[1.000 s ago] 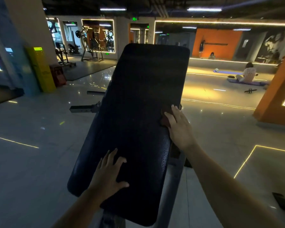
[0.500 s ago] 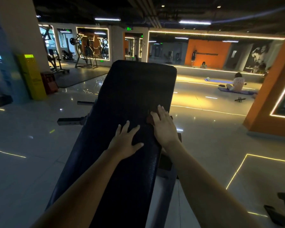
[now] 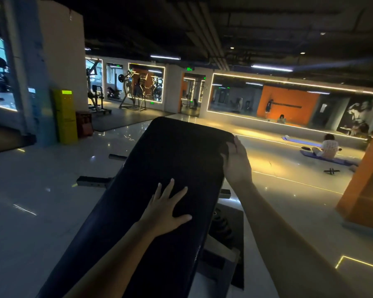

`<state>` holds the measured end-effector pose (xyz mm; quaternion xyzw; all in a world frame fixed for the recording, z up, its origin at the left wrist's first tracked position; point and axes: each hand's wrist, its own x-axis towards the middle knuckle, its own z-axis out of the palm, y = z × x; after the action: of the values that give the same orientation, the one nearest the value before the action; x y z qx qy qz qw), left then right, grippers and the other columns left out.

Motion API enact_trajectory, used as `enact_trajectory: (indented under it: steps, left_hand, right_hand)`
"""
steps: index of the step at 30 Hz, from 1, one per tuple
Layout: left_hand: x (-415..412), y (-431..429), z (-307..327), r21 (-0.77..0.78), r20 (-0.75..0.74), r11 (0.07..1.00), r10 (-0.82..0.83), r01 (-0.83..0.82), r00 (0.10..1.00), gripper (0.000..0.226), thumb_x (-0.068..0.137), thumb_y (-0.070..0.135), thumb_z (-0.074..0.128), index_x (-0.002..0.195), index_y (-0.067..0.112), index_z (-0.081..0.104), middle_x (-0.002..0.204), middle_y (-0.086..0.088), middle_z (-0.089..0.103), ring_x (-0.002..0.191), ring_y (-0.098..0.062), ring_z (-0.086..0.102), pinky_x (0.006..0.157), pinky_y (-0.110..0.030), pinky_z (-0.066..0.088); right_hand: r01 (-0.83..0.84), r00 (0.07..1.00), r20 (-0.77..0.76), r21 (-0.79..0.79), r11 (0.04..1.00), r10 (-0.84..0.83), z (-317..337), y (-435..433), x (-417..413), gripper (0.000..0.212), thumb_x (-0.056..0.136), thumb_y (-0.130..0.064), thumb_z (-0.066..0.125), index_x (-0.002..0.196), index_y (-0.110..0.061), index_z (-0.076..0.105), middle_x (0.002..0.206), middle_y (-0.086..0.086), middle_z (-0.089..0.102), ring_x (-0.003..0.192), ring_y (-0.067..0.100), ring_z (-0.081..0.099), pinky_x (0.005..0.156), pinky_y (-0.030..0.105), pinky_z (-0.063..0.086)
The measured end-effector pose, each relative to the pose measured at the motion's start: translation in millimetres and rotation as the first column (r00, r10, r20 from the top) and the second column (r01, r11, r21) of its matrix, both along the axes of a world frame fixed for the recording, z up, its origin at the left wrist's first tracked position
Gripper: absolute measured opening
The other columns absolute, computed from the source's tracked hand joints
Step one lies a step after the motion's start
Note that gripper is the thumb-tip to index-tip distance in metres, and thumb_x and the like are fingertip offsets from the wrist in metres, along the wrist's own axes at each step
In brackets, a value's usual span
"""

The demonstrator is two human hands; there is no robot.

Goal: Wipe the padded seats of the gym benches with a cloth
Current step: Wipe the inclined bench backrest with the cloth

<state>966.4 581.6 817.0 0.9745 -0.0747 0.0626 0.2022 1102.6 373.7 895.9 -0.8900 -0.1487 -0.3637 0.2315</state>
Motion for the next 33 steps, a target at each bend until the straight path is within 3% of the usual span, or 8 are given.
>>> enact_trajectory:
  steps: [6,12,17,20,23,28,31,33]
  left_hand:
    - [16,-7,-1,0.084,-0.013,0.995,0.047,-0.045,0.999,0.086,0.088,0.067,0.050,0.152,0.048,-0.005,0.160,0.006,-0.025,0.146,-0.034,-0.023,0.120,-0.050,0.004]
    - [19,-8,8,0.123,-0.020,0.991,0.056,-0.053,0.998,0.087,0.085,0.071,0.050,0.150,0.052,-0.005,0.160,0.010,-0.024,0.148,-0.032,-0.019,0.118,-0.049,0.019]
    - [22,-4,12,0.161,-0.011,0.985,0.062,-0.059,0.998,0.088,0.083,0.074,0.050,0.150,0.053,-0.002,0.162,0.010,-0.020,0.150,-0.031,-0.013,0.114,-0.050,0.030]
    - [20,-4,11,0.131,0.005,0.990,0.054,-0.054,0.999,0.089,0.084,0.068,0.054,0.154,0.044,0.004,0.164,0.009,-0.009,0.150,-0.032,-0.010,0.113,-0.049,0.035]
    - [16,-4,10,0.097,0.019,0.994,0.055,-0.057,0.998,0.088,0.088,0.059,0.055,0.156,0.035,0.004,0.164,0.007,-0.003,0.150,-0.031,-0.008,0.113,-0.047,0.035]
    - [18,-5,8,0.126,0.002,0.991,0.050,-0.050,0.999,0.086,0.084,0.071,0.052,0.150,0.052,0.001,0.162,0.011,-0.017,0.150,-0.030,-0.013,0.111,-0.051,0.034]
    - [17,-5,7,0.122,-0.008,0.991,0.057,-0.055,0.998,0.087,0.084,0.072,0.051,0.150,0.054,-0.002,0.161,0.013,-0.020,0.149,-0.029,-0.015,0.112,-0.050,0.032]
    - [16,-5,7,0.124,-0.009,0.991,0.057,-0.055,0.998,0.087,0.084,0.072,0.051,0.150,0.054,-0.003,0.161,0.012,-0.020,0.149,-0.029,-0.017,0.113,-0.050,0.031]
  right_hand:
    - [0.035,0.999,0.017,0.017,0.999,-0.036,48,-8,52,0.046,0.104,-0.025,0.046,0.146,-0.005,0.043,0.158,0.012,0.032,0.146,0.029,0.029,0.118,0.036,0.026]
    - [0.033,0.999,-0.042,-0.047,0.998,-0.035,48,37,77,0.048,0.103,-0.033,0.042,0.139,-0.002,0.047,0.149,0.018,0.044,0.139,0.033,0.038,0.117,0.042,0.031]
    - [-0.152,0.983,-0.143,-0.270,0.951,0.117,32,119,44,0.055,0.106,-0.034,0.039,0.151,-0.003,0.029,0.158,0.015,0.030,0.148,0.028,0.025,0.121,0.037,0.019]
    - [-0.308,0.947,-0.215,-0.396,0.865,0.238,0,165,15,0.050,0.105,-0.027,0.044,0.149,-0.004,0.035,0.161,0.013,0.026,0.150,0.026,0.019,0.121,0.035,0.013]
    - [-0.354,0.934,-0.213,-0.457,0.816,0.286,-16,181,10,0.045,0.101,-0.015,0.048,0.146,-0.008,0.041,0.161,0.010,0.026,0.150,0.023,0.018,0.121,0.034,0.013]
    - [-0.197,0.979,-0.047,-0.431,0.880,0.197,5,138,29,0.057,0.093,0.003,0.050,0.148,-0.009,0.039,0.162,0.010,0.022,0.151,0.023,0.018,0.123,0.034,0.013]
    - [-0.009,0.998,0.063,-0.299,0.954,0.029,28,87,56,0.051,0.096,-0.003,0.051,0.146,-0.007,0.041,0.158,0.013,0.031,0.147,0.027,0.026,0.122,0.035,0.020]
    - [0.095,0.995,0.056,-0.173,0.980,-0.087,41,57,75,0.048,0.099,-0.012,0.049,0.145,-0.003,0.040,0.155,0.017,0.036,0.145,0.031,0.031,0.121,0.040,0.024]
